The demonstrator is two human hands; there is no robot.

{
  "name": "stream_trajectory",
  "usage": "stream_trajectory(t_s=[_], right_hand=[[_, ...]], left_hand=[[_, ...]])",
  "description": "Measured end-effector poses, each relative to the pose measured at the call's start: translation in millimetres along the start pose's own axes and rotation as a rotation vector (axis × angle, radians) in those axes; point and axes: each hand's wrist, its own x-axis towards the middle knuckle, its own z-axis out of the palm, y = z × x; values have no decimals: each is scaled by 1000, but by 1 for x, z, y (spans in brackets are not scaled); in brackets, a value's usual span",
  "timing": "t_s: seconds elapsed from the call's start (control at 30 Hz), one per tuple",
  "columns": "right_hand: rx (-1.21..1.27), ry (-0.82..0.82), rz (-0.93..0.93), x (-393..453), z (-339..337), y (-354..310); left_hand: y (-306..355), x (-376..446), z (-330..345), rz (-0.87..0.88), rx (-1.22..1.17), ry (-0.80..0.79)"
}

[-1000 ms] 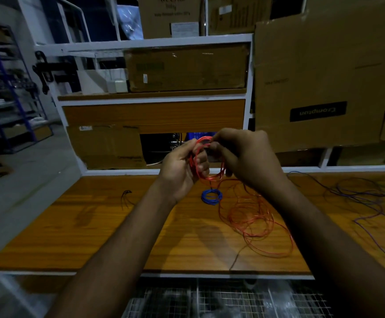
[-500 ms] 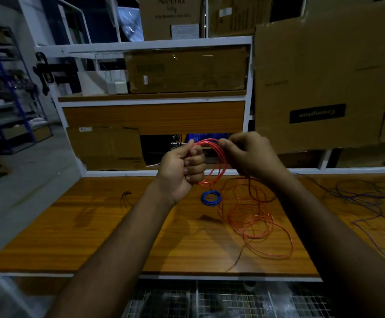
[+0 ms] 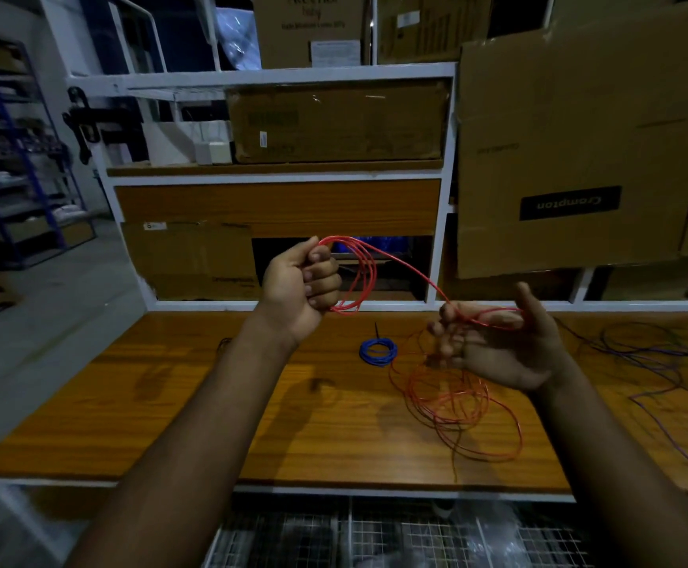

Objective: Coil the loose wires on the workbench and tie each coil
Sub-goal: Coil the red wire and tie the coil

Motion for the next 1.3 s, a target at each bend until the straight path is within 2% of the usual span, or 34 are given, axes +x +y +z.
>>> stream_trajectory(t_s=[0.07,0.13,0.17,0.27,0.3,0.53,0.6,0.7,0.77,0.83,0.9,0.97,1.03,1.13,1.2,1.3], right_hand=[[80,34,-66,-1,-4,10],[68,169,-144,-1,-1,17],[38,304,-163,0,0,19],[-215,872,-202,5,10,21],[-302,968,-225,5,13,21],[-1143,1077,-273,20,61,22],[-1263,1098,-325,25,67,19],[-1507,1231,-487,30,68,9],[-1652,1268,-532,30,64,-1],[-1691,1203,-407,30,55,-10],[-1682,1036,-185,28,49,-15],[-1487,824,-52,26,50,-13],[-1195,628,-50,26,53,-6],[-779,424,-131,31,61,9],[-505,319,-181,37,68,15],[-272,245,-266,41,73,17]], left_hand=[[0,2,-3,17,-16,15],[3,2,-7,48,-22,43],[5,2,-9,62,-17,56],[5,3,-10,85,21,91],[4,3,-10,86,35,105],[-8,8,-16,114,139,183],[-11,10,-20,128,208,202],[-16,10,-25,151,348,201],[-17,8,-26,163,410,186],[-16,6,-25,170,414,175],[-13,5,-25,171,367,174],[-12,5,-26,164,307,176],[-13,7,-27,156,279,184],[-21,10,-29,121,256,191],[-27,11,-30,106,240,188],[-31,11,-32,111,201,201]])
